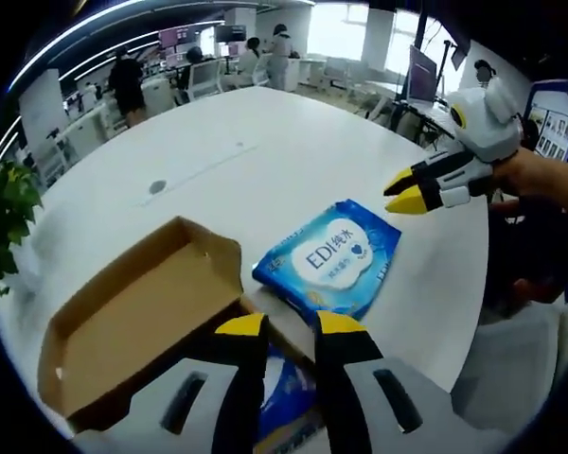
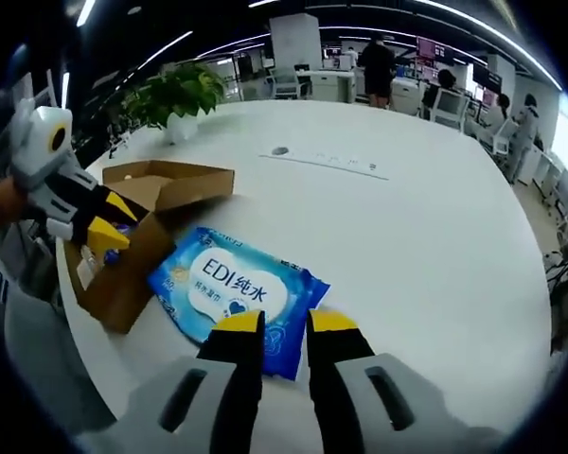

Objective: Operate the shoe box by opening the lid, removing the specified soft item, and placing it in the target area until the item is outside and the box remains undamaged.

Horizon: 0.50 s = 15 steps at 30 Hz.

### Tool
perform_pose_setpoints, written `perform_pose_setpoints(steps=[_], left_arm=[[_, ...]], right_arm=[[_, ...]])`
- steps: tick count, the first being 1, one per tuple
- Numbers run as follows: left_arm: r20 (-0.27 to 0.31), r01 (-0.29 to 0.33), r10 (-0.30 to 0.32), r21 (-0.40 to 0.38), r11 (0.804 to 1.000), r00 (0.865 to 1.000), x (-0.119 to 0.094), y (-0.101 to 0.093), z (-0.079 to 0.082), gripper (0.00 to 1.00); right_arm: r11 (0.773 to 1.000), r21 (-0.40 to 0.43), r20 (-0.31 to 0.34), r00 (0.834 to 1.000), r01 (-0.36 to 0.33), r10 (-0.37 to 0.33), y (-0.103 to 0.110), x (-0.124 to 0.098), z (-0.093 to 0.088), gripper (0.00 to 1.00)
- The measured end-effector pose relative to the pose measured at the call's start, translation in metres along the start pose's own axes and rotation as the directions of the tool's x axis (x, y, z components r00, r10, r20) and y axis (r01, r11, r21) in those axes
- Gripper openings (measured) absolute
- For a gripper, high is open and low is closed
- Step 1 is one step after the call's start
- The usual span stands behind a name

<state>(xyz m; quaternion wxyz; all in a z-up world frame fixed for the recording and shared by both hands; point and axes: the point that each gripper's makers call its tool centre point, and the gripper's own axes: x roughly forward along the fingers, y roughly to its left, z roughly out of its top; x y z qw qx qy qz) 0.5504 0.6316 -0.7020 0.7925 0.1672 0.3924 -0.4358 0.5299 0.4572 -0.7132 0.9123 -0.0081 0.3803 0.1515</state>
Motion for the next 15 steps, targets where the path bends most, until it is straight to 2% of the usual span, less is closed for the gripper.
perform_pose_setpoints(steps=[15], left_arm=[[0.004, 0.005, -0.005, -0.003, 1.0, 1.0, -0.027, 0.018, -0.032, 0.16]], right_arm=[[0.995, -0.082, 0.023, 0.998, -0.051, 0.053, 0.038, -0.005, 0.019, 0.17]])
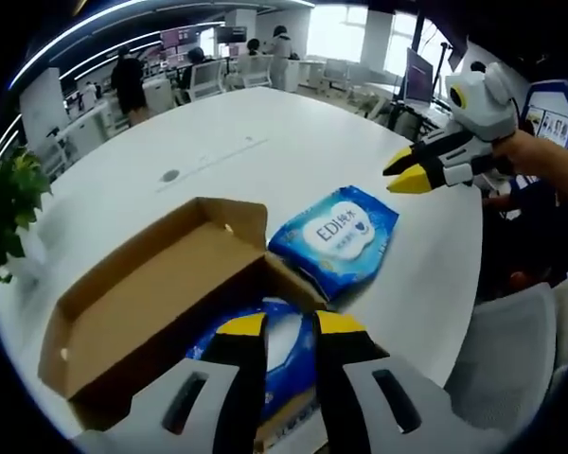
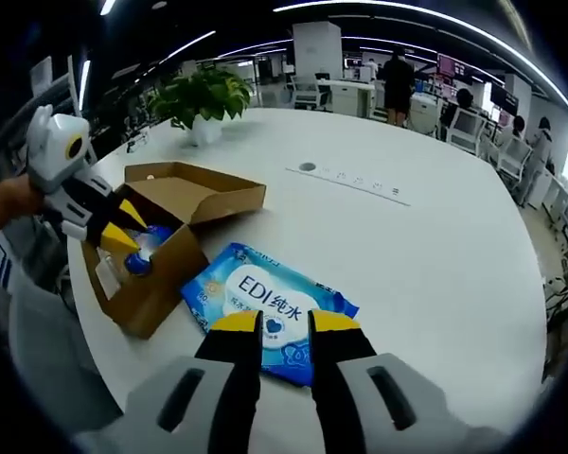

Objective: Operate the shoe box by opening the lid, removing the specified soft item, and placing it in the target area until the item is outside and the box remains undamaged.

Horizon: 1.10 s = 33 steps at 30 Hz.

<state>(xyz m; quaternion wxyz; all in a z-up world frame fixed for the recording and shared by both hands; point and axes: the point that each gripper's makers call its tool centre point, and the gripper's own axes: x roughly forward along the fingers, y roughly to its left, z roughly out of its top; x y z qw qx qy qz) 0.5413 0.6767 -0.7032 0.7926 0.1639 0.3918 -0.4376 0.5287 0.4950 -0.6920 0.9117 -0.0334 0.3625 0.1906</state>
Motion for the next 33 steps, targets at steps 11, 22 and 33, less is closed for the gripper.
perform_pose_setpoints(steps=[11, 22, 33], left_arm=[[-0.008, -0.035, 0.035, 0.015, 0.999, 0.999, -0.011, 0.021, -0.018, 0.19], [-0.022, -0.068, 0.068, 0.03, 0.997, 0.997, -0.008, 0.044, -0.025, 0.18], [-0.04, -0.058, 0.06, 0.063, 0.996, 0.997, 0.004, 0.052, -0.034, 0.17]], right_arm=[[0.998, -0.045, 0.024, 0.998, -0.05, 0.051, 0.032, 0.005, 0.017, 0.18], [0.99, -0.094, 0.037, 0.993, -0.109, 0.112, 0.066, 0.011, 0.031, 0.18], [0.974, -0.142, 0.012, 0.984, -0.175, 0.178, 0.097, 0.021, 0.036, 0.18]])
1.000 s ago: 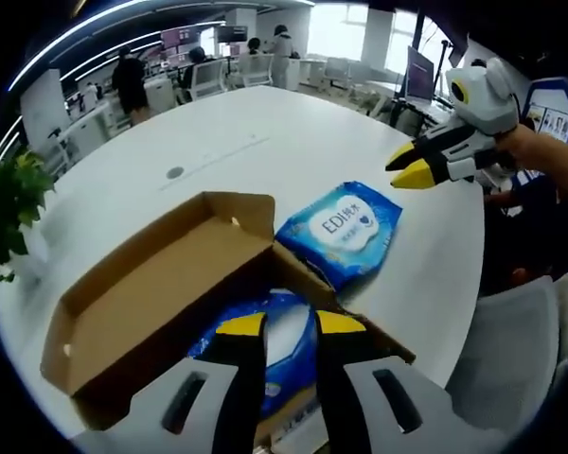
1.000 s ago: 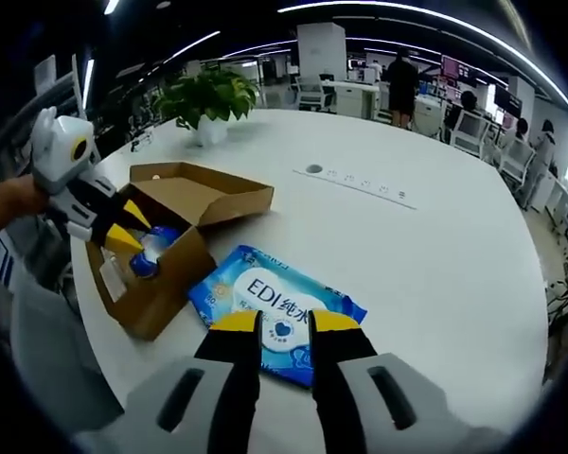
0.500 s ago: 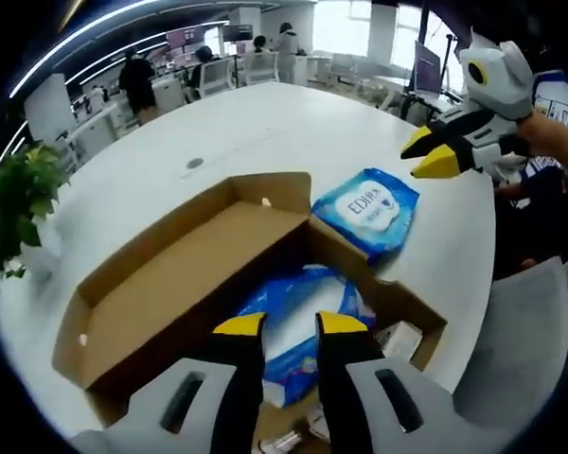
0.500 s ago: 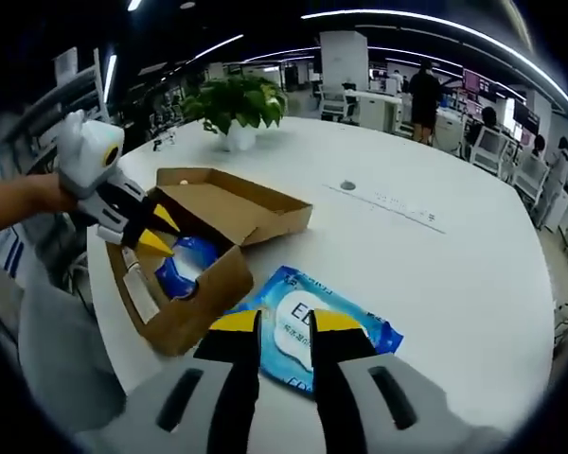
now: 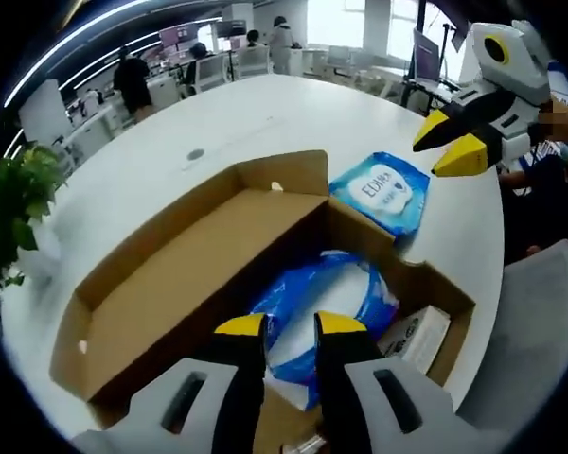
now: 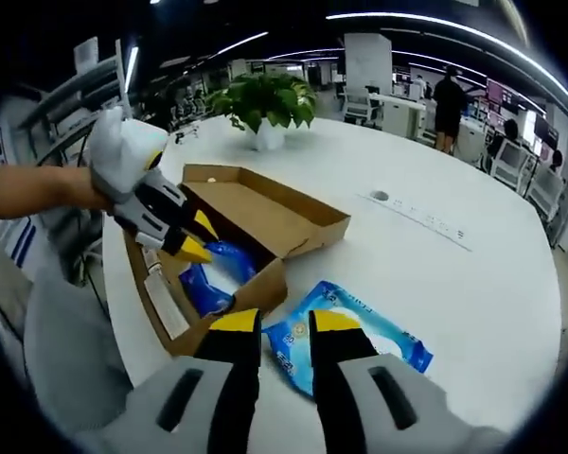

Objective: Operate the shoe box by opening the lid, removing the specified soft item, and placing it in the target area until the item is outside and the box remains undamaged.

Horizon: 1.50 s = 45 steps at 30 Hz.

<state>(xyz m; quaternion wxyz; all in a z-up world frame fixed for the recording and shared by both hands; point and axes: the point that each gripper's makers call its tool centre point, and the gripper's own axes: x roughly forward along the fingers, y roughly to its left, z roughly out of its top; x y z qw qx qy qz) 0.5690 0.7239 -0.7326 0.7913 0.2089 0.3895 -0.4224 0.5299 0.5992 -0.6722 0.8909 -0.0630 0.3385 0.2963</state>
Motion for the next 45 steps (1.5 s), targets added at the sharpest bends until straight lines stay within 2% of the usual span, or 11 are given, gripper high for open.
perform_pose_setpoints(steps=[5, 10, 13, 16, 19, 23, 29, 37, 45], left_arm=[[0.0, 0.006, -0.006, 0.025, 1.0, 1.0, 0.006, 0.001, -0.001, 0.15], [-0.013, 0.006, -0.005, 0.09, 0.996, 1.0, 0.014, 0.003, -0.006, 0.12], [-0.011, -0.003, 0.004, 0.109, 0.994, 1.0, 0.016, 0.007, -0.006, 0.07], [0.004, 0.001, -0.001, 0.098, 0.995, 1.0, 0.015, 0.009, -0.002, 0.0], [0.011, 0.009, -0.009, 0.064, 0.998, 1.0, 0.015, 0.01, 0.0, 0.0], [0.015, 0.021, -0.022, 0.052, 0.998, 1.0, 0.015, 0.01, -0.001, 0.0], [0.029, 0.04, -0.041, 0.043, 0.998, 0.999, 0.014, 0.011, -0.001, 0.0], [0.043, 0.069, -0.071, 0.039, 0.997, 0.997, 0.012, 0.01, -0.001, 0.0], [0.06, 0.097, -0.098, 0.028, 0.995, 0.993, 0.012, 0.009, -0.001, 0.0]], right_arm=[[0.999, -0.022, -0.008, 0.999, -0.037, 0.037, 0.012, 0.009, 0.002, 0.18], [0.996, -0.041, -0.011, 0.997, -0.076, 0.075, 0.024, 0.019, 0.007, 0.17], [0.992, -0.064, -0.023, 0.994, -0.104, 0.103, 0.032, 0.026, 0.008, 0.17], [0.984, -0.126, -0.047, 0.991, -0.129, 0.124, 0.039, 0.033, 0.006, 0.17], [0.969, -0.191, -0.083, 0.986, -0.157, 0.143, 0.047, 0.041, 0.002, 0.17], [0.953, -0.23, -0.103, 0.979, -0.197, 0.177, 0.057, 0.049, 0.001, 0.17], [0.934, -0.266, -0.138, 0.968, -0.239, 0.209, 0.069, 0.064, 0.0, 0.17], [0.891, -0.342, -0.227, 0.946, -0.299, 0.23, 0.082, 0.083, -0.011, 0.17], [0.878, -0.347, -0.271, 0.931, -0.33, 0.243, 0.09, 0.099, -0.017, 0.13]])
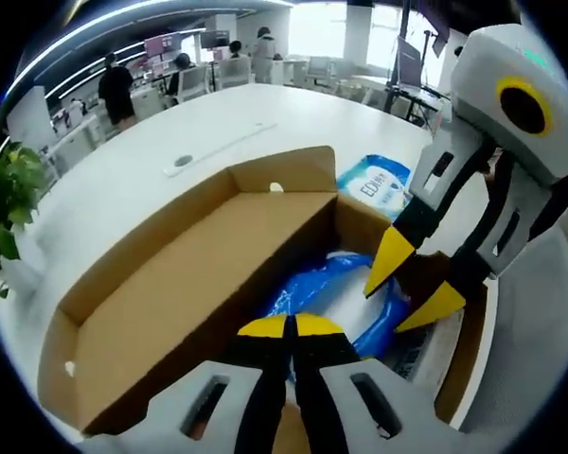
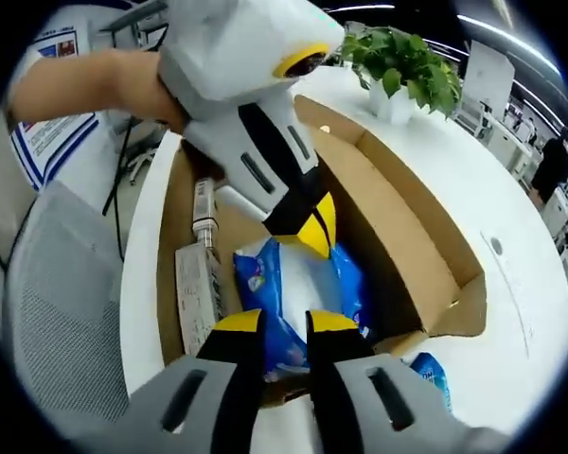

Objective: Operate the shoe box by opening the lid, removing the specified soft item, and placing it in the target area until the item is outside and the box remains undamaged.

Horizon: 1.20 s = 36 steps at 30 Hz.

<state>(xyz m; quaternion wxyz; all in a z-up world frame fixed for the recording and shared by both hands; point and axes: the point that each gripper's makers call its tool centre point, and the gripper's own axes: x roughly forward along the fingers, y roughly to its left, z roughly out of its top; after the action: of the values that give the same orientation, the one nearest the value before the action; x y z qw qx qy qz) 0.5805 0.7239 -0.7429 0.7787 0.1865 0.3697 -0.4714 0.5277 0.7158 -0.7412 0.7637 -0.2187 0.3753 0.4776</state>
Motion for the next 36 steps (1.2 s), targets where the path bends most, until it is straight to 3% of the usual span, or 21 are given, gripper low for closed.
perform_pose_setpoints(steps=[7, 13, 18, 36], left_arm=[[0.003, 0.014, -0.014, -0.001, 1.0, 1.0, 0.0, -0.002, -0.001, 0.0], [0.014, 0.023, -0.023, -0.004, 1.0, 1.0, -0.001, -0.004, 0.002, 0.0], [0.012, 0.029, -0.029, 0.016, 0.999, 1.0, -0.005, -0.007, 0.004, 0.0], [0.045, -0.03, 0.027, 0.053, 0.998, 0.999, -0.037, -0.003, 0.026, 0.0]], right_arm=[[1.0, 0.009, -0.012, 1.0, -0.008, 0.008, 0.003, 0.01, -0.003, 0.07], [1.0, 0.0, -0.017, 1.0, -0.023, 0.023, 0.007, 0.01, -0.004, 0.0], [0.999, -0.016, -0.01, 1.0, -0.03, 0.03, 0.012, 0.006, 0.0, 0.0], [0.999, -0.049, 0.067, 0.998, -0.003, 0.006, 0.015, -0.025, 0.033, 0.0]])
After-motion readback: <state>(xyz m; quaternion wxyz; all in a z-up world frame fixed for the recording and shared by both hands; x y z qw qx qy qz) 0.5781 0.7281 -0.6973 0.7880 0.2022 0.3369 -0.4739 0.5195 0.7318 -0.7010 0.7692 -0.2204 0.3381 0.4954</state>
